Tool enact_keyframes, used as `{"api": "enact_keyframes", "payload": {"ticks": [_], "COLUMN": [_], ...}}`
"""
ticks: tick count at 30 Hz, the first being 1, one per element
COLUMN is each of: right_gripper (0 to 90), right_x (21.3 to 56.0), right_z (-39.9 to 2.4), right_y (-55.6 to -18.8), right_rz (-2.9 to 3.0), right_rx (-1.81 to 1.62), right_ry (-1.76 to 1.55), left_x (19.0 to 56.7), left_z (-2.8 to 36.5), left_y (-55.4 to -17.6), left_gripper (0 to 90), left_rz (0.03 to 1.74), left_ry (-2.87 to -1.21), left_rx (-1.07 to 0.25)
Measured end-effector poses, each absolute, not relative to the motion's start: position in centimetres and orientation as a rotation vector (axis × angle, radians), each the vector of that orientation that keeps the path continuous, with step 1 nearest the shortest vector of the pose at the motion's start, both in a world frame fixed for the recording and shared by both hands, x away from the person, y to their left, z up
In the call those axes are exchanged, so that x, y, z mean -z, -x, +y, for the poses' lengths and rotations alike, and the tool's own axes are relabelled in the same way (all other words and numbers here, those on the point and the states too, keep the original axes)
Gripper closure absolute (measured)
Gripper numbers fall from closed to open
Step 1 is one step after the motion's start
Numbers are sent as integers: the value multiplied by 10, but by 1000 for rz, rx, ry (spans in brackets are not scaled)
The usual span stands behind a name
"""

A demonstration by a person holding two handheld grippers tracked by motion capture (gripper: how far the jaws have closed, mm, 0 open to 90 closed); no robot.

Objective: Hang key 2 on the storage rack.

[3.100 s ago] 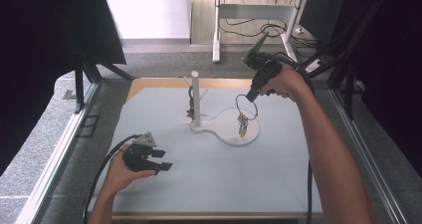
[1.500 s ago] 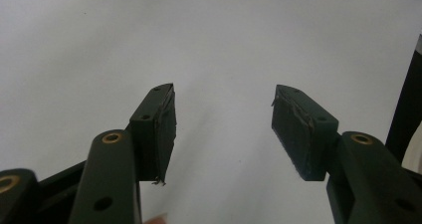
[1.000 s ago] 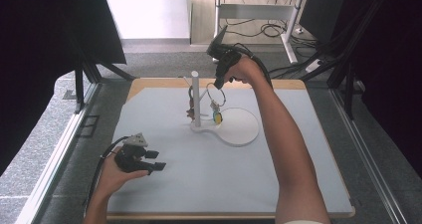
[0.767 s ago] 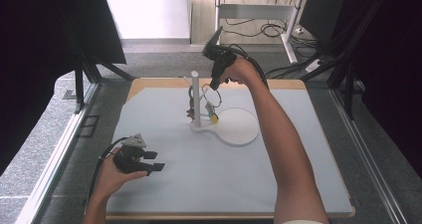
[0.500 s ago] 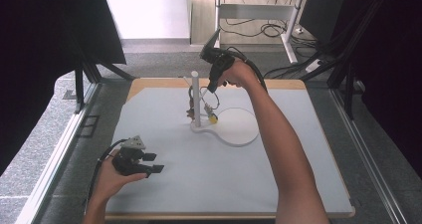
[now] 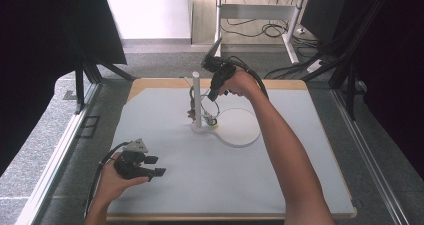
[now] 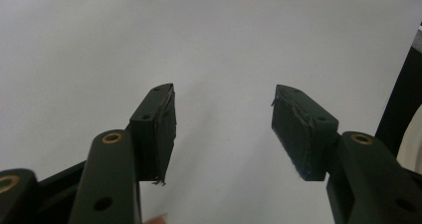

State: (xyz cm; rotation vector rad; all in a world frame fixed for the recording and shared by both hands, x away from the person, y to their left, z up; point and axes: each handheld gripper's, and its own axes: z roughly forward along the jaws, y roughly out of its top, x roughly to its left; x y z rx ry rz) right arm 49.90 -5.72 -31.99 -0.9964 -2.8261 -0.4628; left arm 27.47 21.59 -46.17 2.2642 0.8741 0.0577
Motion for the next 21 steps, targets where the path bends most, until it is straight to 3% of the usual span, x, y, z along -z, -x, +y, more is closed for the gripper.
{"api": "enact_keyframes", "payload": {"ticks": [13,21], "right_gripper": [743,558], "right_x": [309,300], "right_z": [-69,-98], "right_y": [-488,-469], "right_rz": [-2833,-2878], "right_rx": [523,645], "right_ry": [1017,1068], "left_x": [461,460], "left_z": [213,211], "left_y": [-275,-274], "left_gripper": [432,432], "left_rz": [876,877], "left_ry": [-2269,-2276], "left_rx": [-62,-69]}}
